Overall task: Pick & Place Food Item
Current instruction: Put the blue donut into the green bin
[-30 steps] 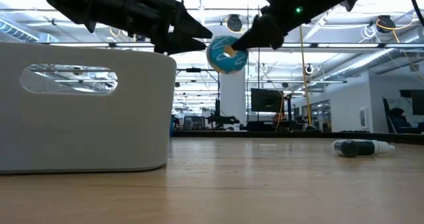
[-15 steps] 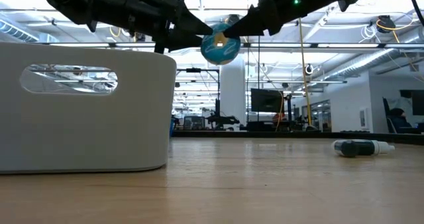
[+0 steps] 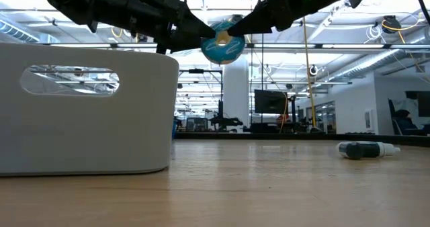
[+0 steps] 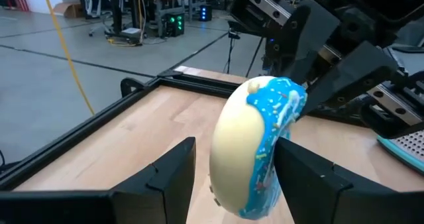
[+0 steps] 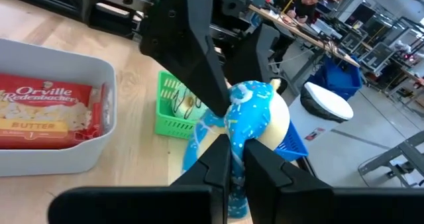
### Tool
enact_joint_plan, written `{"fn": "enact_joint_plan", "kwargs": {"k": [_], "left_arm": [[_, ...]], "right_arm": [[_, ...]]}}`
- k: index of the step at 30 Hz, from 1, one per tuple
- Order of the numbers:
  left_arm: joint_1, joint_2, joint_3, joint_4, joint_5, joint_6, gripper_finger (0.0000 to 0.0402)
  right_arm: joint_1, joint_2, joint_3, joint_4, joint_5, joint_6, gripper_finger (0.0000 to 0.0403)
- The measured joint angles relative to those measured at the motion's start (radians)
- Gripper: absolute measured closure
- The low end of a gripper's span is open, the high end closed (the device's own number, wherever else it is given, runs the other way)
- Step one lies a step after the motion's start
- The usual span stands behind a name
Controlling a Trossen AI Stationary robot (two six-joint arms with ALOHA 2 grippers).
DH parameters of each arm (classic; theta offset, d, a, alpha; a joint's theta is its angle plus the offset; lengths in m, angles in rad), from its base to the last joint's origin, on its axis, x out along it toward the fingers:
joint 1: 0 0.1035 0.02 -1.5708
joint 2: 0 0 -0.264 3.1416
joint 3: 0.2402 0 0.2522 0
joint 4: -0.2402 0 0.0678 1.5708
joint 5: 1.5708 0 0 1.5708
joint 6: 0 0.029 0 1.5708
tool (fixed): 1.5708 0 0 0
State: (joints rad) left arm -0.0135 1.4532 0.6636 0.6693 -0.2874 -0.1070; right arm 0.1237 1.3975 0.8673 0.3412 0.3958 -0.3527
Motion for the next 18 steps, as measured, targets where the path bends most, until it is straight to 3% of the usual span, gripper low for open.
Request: {"fn": "enact_joint_plan", "kwargs": {"k": [5,13,18], "left_arm": [[-0.005,0.000,0.000,-0.001,0.009,-0.003,0.0201],[-0.009,0.000,0.000,-0.001,0.153,-0.034,0.0201],[-0.010,0.000,0.000,-0.001,0.183,-0.029,0.0202]], "right_arm": [[0.002,0.000,0.000,0.000,0.000,-0.008,0.0383],[0.003,0.000,0.001,0.052,-0.008,-0.036,0.0383],[0.003,0.000,0.001,0.050,-0.008,-0.036,0.0383]]}}
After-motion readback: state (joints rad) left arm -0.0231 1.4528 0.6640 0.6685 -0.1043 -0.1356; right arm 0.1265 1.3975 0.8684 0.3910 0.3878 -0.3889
